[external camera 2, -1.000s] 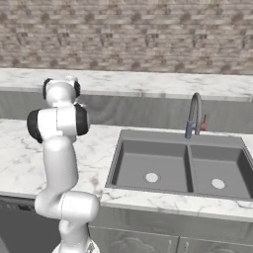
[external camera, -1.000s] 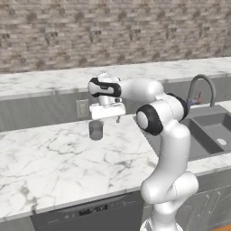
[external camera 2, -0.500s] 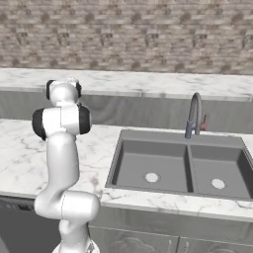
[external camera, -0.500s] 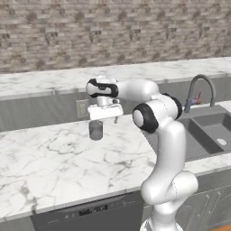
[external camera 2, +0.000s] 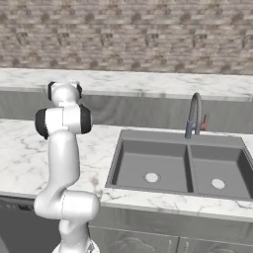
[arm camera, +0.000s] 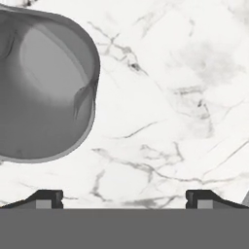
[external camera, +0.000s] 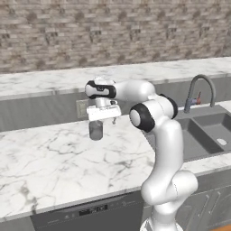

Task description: Place the glass cup in the left basin and the glass cup in the right basin of the sink.

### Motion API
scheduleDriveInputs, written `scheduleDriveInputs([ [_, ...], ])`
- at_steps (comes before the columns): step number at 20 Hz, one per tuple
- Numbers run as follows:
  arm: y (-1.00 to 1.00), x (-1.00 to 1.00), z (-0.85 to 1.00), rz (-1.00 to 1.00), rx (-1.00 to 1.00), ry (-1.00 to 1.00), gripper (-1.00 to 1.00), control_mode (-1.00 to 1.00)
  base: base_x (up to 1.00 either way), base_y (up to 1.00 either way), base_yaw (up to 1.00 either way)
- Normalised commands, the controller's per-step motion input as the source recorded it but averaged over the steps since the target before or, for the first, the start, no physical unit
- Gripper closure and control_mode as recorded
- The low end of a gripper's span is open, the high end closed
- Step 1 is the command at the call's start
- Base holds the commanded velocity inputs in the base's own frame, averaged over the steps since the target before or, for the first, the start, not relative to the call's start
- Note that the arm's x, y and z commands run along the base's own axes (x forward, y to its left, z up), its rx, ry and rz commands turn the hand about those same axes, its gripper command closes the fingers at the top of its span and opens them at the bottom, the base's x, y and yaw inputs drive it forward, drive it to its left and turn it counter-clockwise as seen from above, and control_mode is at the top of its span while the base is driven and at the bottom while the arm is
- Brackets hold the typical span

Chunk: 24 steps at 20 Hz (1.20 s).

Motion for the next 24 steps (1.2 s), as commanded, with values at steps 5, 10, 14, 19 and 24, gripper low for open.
scheduleDriveInputs([
  [5, 0.03, 0.12, -0.12, 0.00, 0.00, 0.00, -1.00, -1.00, 0.00, 0.00, 0.00],
  [10, 0.02, 0.11, -0.10, 0.00, 0.00, -0.04, -1.00, -1.00, 0.00, 0.00, 0.00],
  [14, 0.02, 0.09, -0.08, 0.00, 0.00, -0.12, -1.00, -1.00, 0.00, 0.00, 0.00],
  [19, 0.03, 0.09, -0.06, 0.00, 0.00, -0.15, -1.00, -1.00, 0.00, 0.00, 0.00],
  [24, 0.02, 0.09, -0.08, 0.00, 0.00, -0.13, -1.00, -1.00, 0.00, 0.00, 0.00],
])
